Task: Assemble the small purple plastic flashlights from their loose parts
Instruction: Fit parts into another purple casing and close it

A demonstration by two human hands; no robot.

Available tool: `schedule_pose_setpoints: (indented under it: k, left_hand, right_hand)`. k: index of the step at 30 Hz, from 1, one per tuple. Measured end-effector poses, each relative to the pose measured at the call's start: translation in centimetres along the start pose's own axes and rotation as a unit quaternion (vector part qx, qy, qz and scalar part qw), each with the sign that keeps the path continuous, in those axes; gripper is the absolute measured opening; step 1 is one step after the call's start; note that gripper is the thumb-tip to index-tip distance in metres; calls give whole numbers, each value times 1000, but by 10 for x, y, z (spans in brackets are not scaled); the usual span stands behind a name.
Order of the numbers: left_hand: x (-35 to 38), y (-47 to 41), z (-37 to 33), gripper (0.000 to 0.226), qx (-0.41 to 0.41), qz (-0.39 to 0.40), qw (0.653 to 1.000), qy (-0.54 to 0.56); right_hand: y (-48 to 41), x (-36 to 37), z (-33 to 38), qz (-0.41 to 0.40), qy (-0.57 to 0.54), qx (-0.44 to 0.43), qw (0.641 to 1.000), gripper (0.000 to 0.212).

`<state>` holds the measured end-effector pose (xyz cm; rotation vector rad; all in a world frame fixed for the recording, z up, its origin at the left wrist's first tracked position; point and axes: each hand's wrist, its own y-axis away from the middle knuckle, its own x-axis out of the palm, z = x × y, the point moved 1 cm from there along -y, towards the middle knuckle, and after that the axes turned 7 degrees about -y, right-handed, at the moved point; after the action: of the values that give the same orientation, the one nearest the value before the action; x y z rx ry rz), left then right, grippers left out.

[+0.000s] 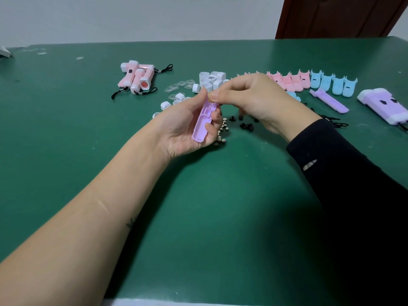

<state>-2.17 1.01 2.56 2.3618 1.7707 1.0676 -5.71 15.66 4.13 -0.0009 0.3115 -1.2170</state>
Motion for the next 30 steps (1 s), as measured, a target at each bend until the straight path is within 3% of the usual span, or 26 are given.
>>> schedule_pose_setpoints:
  k: [13, 30]
  left_hand:
    - [2, 1, 0, 40, 28, -13, 999, 35]
    - [4, 1, -4, 30, 31, -15, 994, 102]
  right_hand:
    - [-1, 12, 0, -37, 5, 10, 999, 13]
    - [2, 21, 2, -50, -11, -38, 998, 10]
